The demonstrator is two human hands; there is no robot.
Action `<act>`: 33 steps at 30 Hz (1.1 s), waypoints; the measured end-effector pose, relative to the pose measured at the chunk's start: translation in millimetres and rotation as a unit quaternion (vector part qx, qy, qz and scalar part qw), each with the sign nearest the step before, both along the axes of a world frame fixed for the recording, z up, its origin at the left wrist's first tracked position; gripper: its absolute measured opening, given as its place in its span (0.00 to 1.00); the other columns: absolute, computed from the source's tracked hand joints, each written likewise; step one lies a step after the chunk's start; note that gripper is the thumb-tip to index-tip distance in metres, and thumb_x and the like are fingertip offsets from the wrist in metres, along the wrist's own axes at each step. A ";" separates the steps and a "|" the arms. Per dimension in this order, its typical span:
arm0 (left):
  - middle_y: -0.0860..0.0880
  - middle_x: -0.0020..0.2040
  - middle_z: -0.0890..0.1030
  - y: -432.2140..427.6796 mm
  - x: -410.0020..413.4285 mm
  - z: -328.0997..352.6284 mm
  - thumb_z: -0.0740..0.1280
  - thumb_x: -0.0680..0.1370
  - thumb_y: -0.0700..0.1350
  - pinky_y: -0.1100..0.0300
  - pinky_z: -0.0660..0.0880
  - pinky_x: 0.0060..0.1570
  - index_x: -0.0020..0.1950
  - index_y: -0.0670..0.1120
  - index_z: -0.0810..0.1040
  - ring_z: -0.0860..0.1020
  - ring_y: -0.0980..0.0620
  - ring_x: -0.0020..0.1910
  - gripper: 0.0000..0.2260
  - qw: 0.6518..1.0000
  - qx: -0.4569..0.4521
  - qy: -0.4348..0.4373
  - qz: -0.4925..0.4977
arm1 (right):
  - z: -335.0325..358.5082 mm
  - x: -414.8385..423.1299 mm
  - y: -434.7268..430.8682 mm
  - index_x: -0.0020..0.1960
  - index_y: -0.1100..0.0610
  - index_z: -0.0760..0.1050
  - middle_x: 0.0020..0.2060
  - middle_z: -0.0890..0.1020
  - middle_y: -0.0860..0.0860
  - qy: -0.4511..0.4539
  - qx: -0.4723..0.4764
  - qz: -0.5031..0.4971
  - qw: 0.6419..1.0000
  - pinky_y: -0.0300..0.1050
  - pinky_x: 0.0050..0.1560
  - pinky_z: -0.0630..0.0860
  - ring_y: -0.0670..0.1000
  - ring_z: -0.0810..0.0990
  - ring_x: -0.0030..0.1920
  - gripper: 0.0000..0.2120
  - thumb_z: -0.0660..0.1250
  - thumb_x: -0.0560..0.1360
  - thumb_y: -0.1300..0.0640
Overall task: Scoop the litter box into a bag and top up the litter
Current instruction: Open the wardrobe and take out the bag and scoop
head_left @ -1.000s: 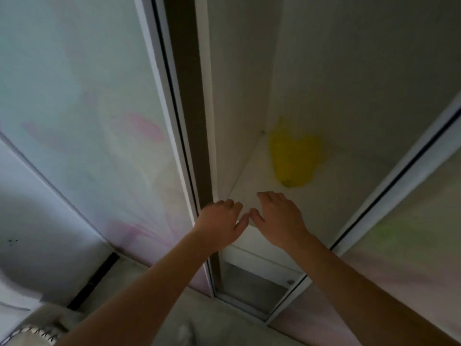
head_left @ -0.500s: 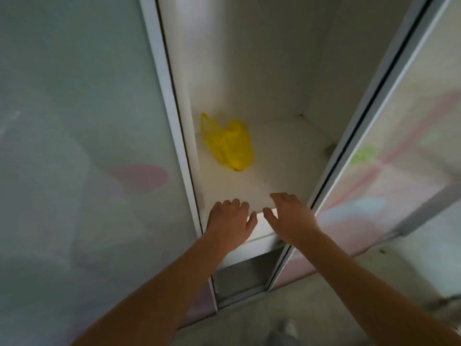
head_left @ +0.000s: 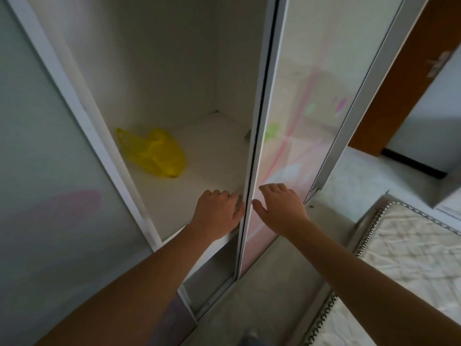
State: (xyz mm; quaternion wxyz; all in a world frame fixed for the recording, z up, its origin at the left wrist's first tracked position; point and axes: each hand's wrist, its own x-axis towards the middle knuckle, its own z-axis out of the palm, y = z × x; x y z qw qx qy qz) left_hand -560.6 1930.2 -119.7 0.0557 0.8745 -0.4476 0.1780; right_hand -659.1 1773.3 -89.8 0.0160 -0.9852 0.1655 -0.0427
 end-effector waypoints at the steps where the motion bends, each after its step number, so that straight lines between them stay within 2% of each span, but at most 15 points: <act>1: 0.52 0.38 0.82 -2.6 2.0 0.9 0.54 0.83 0.61 0.62 0.71 0.40 0.48 0.49 0.81 0.77 0.55 0.34 0.22 1.000 0.001 0.001 -0.003 | -0.1 -0.1 -1.5 0.73 0.54 0.66 0.71 0.73 0.51 0.000 0.001 -0.005 1.000 0.51 0.70 0.67 0.53 0.70 0.71 0.27 0.51 0.82 0.39; 6: 0.52 0.43 0.84 -8.8 13.9 11.2 0.54 0.82 0.61 0.60 0.75 0.45 0.53 0.49 0.81 0.80 0.54 0.38 0.22 1.000 -0.016 0.008 0.000 | -1.6 7.7 -4.3 0.73 0.54 0.67 0.70 0.74 0.52 -0.012 0.031 -0.016 0.999 0.51 0.68 0.69 0.54 0.71 0.70 0.27 0.51 0.82 0.39; 9: 0.52 0.43 0.84 -10.3 22.3 9.6 0.48 0.82 0.62 0.61 0.76 0.44 0.54 0.49 0.81 0.79 0.55 0.39 0.26 1.000 -0.010 0.025 0.011 | -0.2 17.2 -5.0 0.74 0.55 0.65 0.70 0.73 0.52 -0.033 0.105 -0.046 0.993 0.52 0.66 0.71 0.54 0.71 0.69 0.27 0.52 0.82 0.40; 11: 0.52 0.44 0.84 -12.5 29.2 2.0 0.47 0.82 0.63 0.60 0.77 0.44 0.55 0.49 0.81 0.80 0.55 0.39 0.26 0.999 -0.006 0.042 0.025 | 1.2 25.1 -6.0 0.77 0.56 0.60 0.72 0.70 0.54 -0.061 0.169 -0.076 0.981 0.52 0.66 0.71 0.55 0.71 0.69 0.29 0.54 0.82 0.40; 16: 0.50 0.53 0.82 -26.9 49.7 -35.8 0.52 0.83 0.62 0.60 0.76 0.48 0.62 0.49 0.77 0.79 0.53 0.49 0.22 0.990 0.014 0.103 0.093 | -3.4 52.5 -7.8 0.80 0.57 0.46 0.78 0.59 0.57 -0.142 0.273 -0.146 0.940 0.53 0.67 0.71 0.60 0.70 0.71 0.37 0.60 0.81 0.42; 19: 0.49 0.61 0.79 -36.5 68.5 -62.6 0.55 0.82 0.62 0.58 0.77 0.52 0.66 0.49 0.73 0.77 0.51 0.56 0.22 0.981 0.017 0.147 0.126 | -14.8 68.7 -13.3 0.80 0.56 0.45 0.77 0.61 0.57 -0.168 0.316 -0.167 0.919 0.55 0.63 0.73 0.62 0.74 0.67 0.38 0.63 0.80 0.45; 22: 0.46 0.71 0.73 -45.4 83.6 -81.6 0.55 0.83 0.62 0.53 0.75 0.60 0.72 0.49 0.70 0.73 0.46 0.67 0.24 0.978 0.040 0.156 0.135 | -29.2 77.7 -17.3 0.79 0.53 0.47 0.73 0.67 0.57 -0.180 0.337 -0.175 0.907 0.53 0.59 0.75 0.60 0.78 0.62 0.36 0.63 0.80 0.46; 24: 0.45 0.76 0.67 -51.0 91.7 -90.0 0.55 0.83 0.61 0.50 0.72 0.65 0.74 0.49 0.67 0.69 0.44 0.73 0.24 0.978 0.064 0.152 0.130 | -38.0 80.6 -17.7 0.80 0.51 0.45 0.72 0.69 0.57 -0.189 0.344 -0.175 0.903 0.55 0.61 0.76 0.59 0.78 0.62 0.37 0.63 0.81 0.46; 27: 0.45 0.76 0.67 -58.9 104.2 -101.5 0.57 0.83 0.59 0.50 0.72 0.65 0.73 0.50 0.67 0.69 0.44 0.73 0.22 0.979 0.081 0.151 0.108 | -49.1 84.4 -18.4 0.80 0.48 0.42 0.71 0.71 0.57 -0.201 0.335 -0.181 0.903 0.57 0.64 0.75 0.58 0.77 0.64 0.38 0.62 0.81 0.44; 30: 0.46 0.73 0.70 -63.2 114.7 -111.1 0.61 0.83 0.56 0.52 0.75 0.62 0.71 0.50 0.69 0.71 0.46 0.69 0.19 0.981 0.081 0.155 0.090 | -56.9 89.4 -21.2 0.80 0.49 0.41 0.69 0.74 0.57 -0.212 0.313 -0.177 0.909 0.58 0.64 0.75 0.59 0.78 0.64 0.38 0.62 0.81 0.45; 33: 0.45 0.74 0.69 -67.0 126.7 -118.7 0.61 0.83 0.54 0.50 0.73 0.65 0.72 0.49 0.68 0.69 0.45 0.72 0.19 0.982 0.105 0.137 0.074 | -60.3 95.6 -30.0 0.80 0.51 0.41 0.69 0.75 0.57 -0.216 0.301 -0.181 0.911 0.57 0.64 0.75 0.59 0.77 0.64 0.38 0.62 0.81 0.46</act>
